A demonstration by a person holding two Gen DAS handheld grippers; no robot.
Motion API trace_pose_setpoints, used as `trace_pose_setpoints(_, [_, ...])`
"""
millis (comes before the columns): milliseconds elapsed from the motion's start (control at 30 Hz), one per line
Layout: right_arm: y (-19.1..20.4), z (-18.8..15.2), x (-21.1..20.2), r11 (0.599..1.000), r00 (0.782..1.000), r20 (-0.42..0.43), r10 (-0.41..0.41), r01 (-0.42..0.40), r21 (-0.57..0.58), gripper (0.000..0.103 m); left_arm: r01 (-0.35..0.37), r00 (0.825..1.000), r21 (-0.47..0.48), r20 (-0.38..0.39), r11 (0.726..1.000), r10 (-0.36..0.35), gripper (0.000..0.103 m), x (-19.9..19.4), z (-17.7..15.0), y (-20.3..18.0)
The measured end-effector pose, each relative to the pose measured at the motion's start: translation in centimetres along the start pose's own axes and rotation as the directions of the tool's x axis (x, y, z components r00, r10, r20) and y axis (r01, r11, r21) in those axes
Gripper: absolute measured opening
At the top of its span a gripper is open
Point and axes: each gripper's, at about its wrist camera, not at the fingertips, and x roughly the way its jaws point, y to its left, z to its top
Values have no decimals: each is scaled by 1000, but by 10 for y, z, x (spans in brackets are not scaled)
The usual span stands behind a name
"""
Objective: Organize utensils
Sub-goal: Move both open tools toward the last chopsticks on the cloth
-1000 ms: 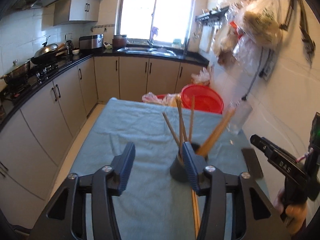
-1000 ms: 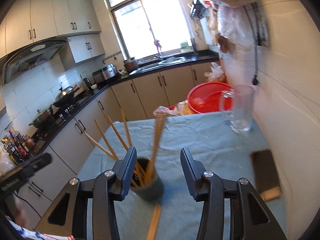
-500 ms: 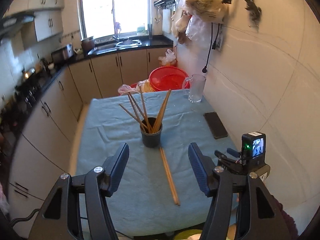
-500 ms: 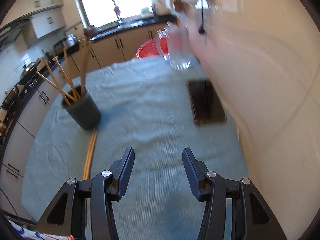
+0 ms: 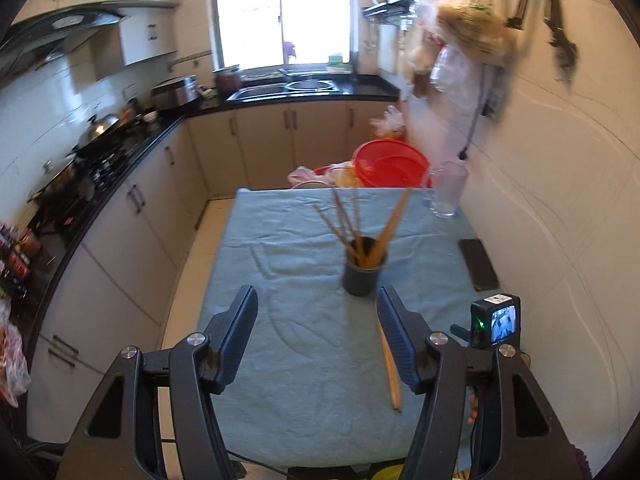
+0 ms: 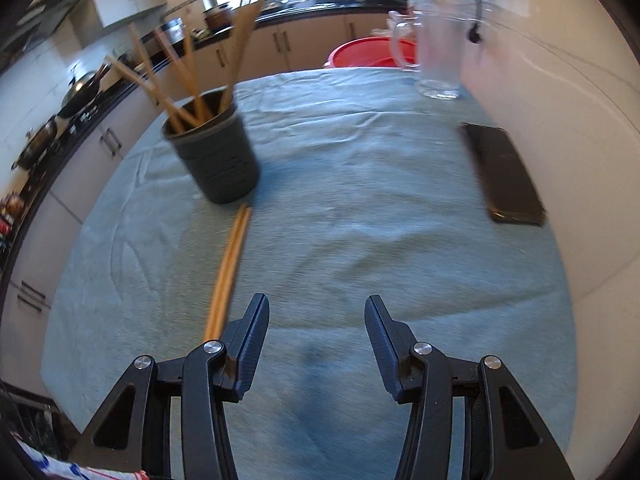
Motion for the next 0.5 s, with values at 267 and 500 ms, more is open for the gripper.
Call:
trace_pose_setpoints(267, [45, -1, 37, 988, 999, -39, 22, -28, -151, 36, 47, 996, 39, -74, 998, -44, 65, 63, -52, 38])
trace_pose_setpoints(500, [62, -9, 56, 975, 998, -58, 28, -40, -219, 29, 45, 997, -236, -44, 971, -57, 65, 132, -106, 103])
